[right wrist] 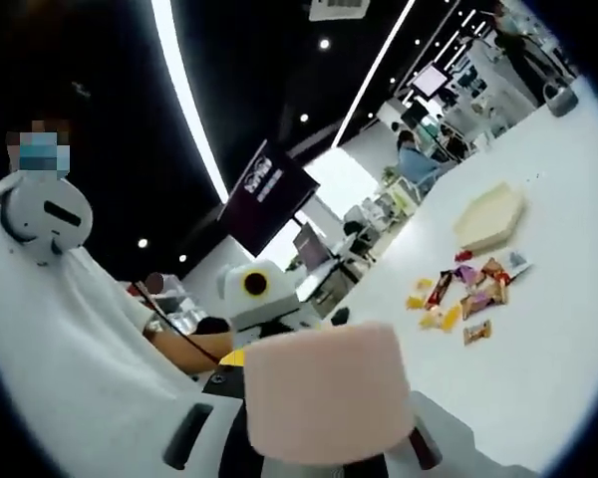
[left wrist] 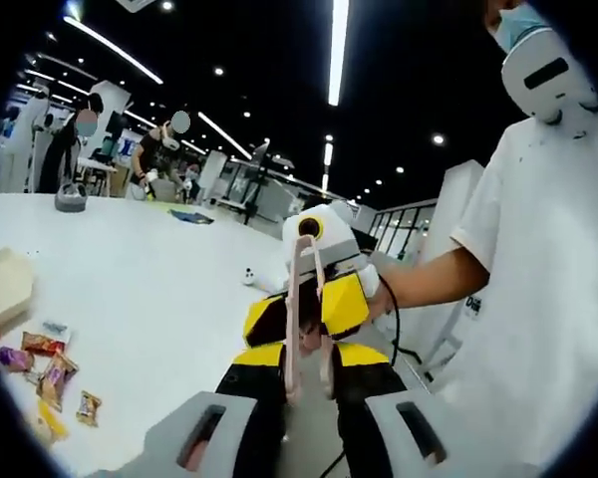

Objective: Place the target food into the container with the food tongs after gripping and lifting it, then release it inside without dropping or visibly crushing the food.

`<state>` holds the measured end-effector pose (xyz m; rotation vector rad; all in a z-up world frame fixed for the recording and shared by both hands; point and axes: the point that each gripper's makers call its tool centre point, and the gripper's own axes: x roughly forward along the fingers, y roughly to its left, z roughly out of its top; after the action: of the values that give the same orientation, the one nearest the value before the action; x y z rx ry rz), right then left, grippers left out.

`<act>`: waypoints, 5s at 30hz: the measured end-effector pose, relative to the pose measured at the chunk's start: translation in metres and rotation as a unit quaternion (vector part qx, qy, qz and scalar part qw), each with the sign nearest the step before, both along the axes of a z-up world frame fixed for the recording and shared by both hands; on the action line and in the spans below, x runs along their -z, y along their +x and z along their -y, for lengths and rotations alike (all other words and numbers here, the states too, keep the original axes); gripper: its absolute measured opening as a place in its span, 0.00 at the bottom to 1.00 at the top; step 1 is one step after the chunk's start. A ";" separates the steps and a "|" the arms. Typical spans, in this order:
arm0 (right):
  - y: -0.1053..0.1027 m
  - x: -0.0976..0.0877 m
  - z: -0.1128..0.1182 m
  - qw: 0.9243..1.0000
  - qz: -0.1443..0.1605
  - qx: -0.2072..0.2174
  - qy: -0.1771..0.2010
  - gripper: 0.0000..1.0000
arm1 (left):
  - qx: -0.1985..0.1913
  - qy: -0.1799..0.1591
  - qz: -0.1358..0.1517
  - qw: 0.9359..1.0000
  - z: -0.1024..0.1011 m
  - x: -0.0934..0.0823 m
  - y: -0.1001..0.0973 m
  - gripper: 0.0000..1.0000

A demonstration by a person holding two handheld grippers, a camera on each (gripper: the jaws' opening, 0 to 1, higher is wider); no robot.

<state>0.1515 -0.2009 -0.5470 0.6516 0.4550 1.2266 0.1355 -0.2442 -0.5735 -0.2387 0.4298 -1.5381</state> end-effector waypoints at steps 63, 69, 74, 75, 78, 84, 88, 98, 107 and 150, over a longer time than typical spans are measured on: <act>-0.007 -0.002 0.012 0.999 0.044 -0.008 -0.017 0.25 | -0.036 -0.078 -0.125 0.988 -0.040 -0.030 0.014 0.39; -0.007 -0.008 0.008 0.999 0.046 -0.022 -0.012 0.25 | -0.012 -0.067 -0.077 0.995 -0.036 -0.030 0.008 0.28; -0.005 -0.012 0.006 0.998 0.055 -0.029 -0.021 0.25 | -0.017 -0.077 -0.061 0.995 -0.037 -0.035 0.014 0.25; -0.005 -0.011 0.006 0.998 0.054 -0.031 -0.025 0.25 | -0.016 -0.075 -0.062 0.995 -0.037 -0.035 0.015 0.25; -0.005 -0.010 0.006 0.997 0.057 -0.036 -0.034 0.25 | -0.009 -0.064 -0.066 0.996 -0.036 -0.032 0.014 0.24; -0.005 -0.005 0.007 0.996 0.060 -0.040 -0.047 0.25 | -0.002 -0.044 -0.070 0.997 -0.034 -0.022 0.011 0.25; -0.004 -0.002 0.009 0.997 0.055 -0.033 -0.046 0.25 | -0.004 -0.039 -0.075 0.996 -0.035 -0.019 0.013 0.25; -0.002 -0.006 0.013 0.998 0.058 -0.014 -0.033 0.26 | -0.013 -0.032 -0.067 0.997 -0.049 -0.017 0.011 0.21; -0.004 -0.011 0.011 0.998 0.062 -0.016 -0.022 0.26 | -0.008 -0.049 -0.102 0.994 -0.048 -0.023 0.007 0.35; -0.004 -0.025 -0.001 0.998 0.057 -0.014 0.011 0.24 | -0.014 -0.098 -0.107 0.989 -0.043 -0.039 0.011 0.22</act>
<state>0.1479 -0.2003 -0.5221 0.5910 0.3566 1.2893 0.1462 -0.2009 -0.5348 -0.5650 0.4419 -1.5333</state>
